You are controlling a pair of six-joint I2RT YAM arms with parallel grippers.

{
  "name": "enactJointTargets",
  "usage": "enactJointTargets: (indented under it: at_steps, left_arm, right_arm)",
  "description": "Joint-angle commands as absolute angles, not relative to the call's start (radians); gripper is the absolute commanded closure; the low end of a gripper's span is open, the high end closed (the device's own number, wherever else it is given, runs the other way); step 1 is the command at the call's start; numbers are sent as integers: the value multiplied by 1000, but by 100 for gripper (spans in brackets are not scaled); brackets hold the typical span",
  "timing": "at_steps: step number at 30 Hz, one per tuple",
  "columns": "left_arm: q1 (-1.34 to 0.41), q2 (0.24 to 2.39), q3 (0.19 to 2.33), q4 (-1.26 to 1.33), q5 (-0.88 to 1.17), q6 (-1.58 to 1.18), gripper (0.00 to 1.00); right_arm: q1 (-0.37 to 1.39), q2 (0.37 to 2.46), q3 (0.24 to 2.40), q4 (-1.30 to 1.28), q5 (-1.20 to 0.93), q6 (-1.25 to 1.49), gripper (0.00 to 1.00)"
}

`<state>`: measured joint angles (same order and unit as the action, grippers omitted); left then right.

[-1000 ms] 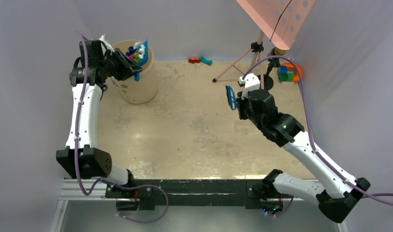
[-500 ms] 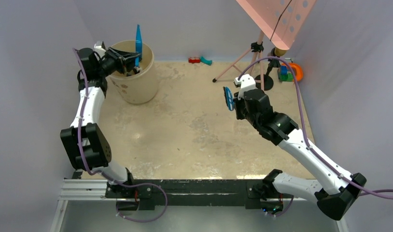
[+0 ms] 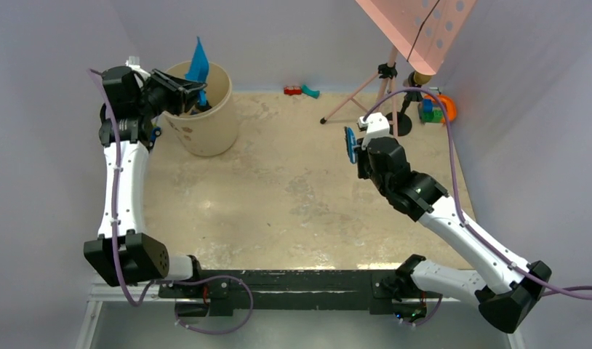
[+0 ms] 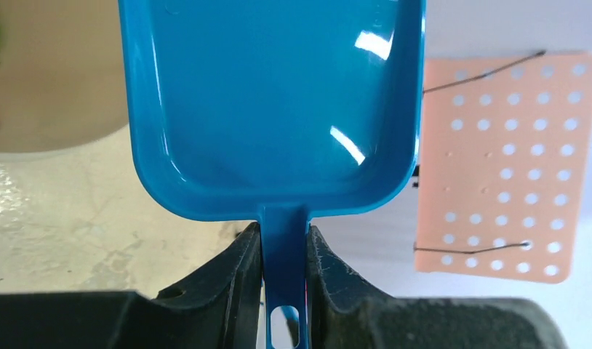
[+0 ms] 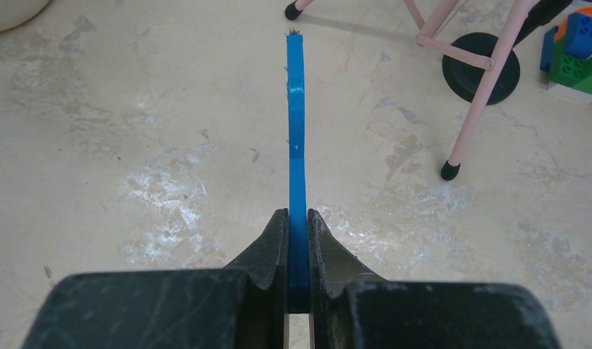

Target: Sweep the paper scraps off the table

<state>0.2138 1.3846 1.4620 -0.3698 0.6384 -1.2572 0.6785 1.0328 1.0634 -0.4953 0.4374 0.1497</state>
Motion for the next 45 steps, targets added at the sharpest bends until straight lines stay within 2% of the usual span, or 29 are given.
enactJointTargets:
  at_steps: [1,6,15,20,24,34,36,41,42,45]
  left_arm:
    - [107,1336,1547,-612,500,-948,100]
    - [-81,1347,1513,-732,387,-740,100]
    - [-447,1254,1249,-742,-146,-545,100]
    - [-568,1294,1107,-614,-221,-556,100]
    - [-639,1351,1033,-500,-283,-536,100]
    - [-667,1486,993,-423,-347,-510,100]
    - [-667,1489,981,-411,-331,-508,91]
    - [-670,1429,914,-333,-292,-506,30]
    - [-669,1419,912,-333,-289,-500,21]
    - [-673,1364,901,-345,-305,-490,17]
  right_arm:
    - [677,976,1026,-419,502,199,100]
    - [677,951,988,-447,589,358,100]
    - [675,809,818,-395,504,634,100]
    - [676,705,654,-264,403,709,100]
    - [676,726,604,-184,306,709,100]
    - [676,778,525,-110,235,761,100]
    - [675,788,534,-122,240,753,100]
    - [675,804,568,-145,249,737,100]
    - [674,803,569,-148,251,736,100]
    - [675,801,568,-146,265,735,100]
